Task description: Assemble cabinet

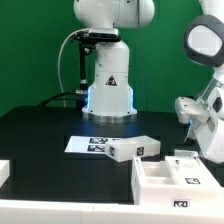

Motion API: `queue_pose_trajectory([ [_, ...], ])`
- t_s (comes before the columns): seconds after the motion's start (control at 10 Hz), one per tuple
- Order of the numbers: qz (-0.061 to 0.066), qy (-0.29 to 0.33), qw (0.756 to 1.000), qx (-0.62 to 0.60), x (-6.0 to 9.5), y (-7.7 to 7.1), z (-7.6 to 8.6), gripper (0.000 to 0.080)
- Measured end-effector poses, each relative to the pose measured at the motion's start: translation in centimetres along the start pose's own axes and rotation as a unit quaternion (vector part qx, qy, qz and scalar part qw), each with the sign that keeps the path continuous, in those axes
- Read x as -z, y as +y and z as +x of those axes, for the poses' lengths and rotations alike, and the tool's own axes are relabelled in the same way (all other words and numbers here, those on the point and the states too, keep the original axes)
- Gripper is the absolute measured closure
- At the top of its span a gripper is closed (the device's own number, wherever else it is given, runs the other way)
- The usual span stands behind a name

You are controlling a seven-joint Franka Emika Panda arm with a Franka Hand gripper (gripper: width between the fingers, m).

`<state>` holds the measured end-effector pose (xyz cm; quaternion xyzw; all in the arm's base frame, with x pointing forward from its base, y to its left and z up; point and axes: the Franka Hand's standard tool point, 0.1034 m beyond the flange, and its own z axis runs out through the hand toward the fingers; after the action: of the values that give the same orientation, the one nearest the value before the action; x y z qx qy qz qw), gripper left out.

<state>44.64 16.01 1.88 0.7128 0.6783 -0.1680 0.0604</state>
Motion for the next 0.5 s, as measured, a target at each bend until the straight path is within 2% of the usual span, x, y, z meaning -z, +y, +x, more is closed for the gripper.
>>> queue_pose_trajectory([
  [0.2,-0.001,0.005,1.000,0.000,-0.16,-0.11,0.07,0.0003],
  [0.3,-0.001,0.005,1.000,0.000,-0.17,-0.11,0.07,0.0117],
  [0.4,-0.001,0.005,1.000,0.000,-0.17,-0.11,0.07,0.0117],
  [0.5,-0.001,0.005,1.000,0.000,-0.17,-0.11,0.07,0.0298],
])
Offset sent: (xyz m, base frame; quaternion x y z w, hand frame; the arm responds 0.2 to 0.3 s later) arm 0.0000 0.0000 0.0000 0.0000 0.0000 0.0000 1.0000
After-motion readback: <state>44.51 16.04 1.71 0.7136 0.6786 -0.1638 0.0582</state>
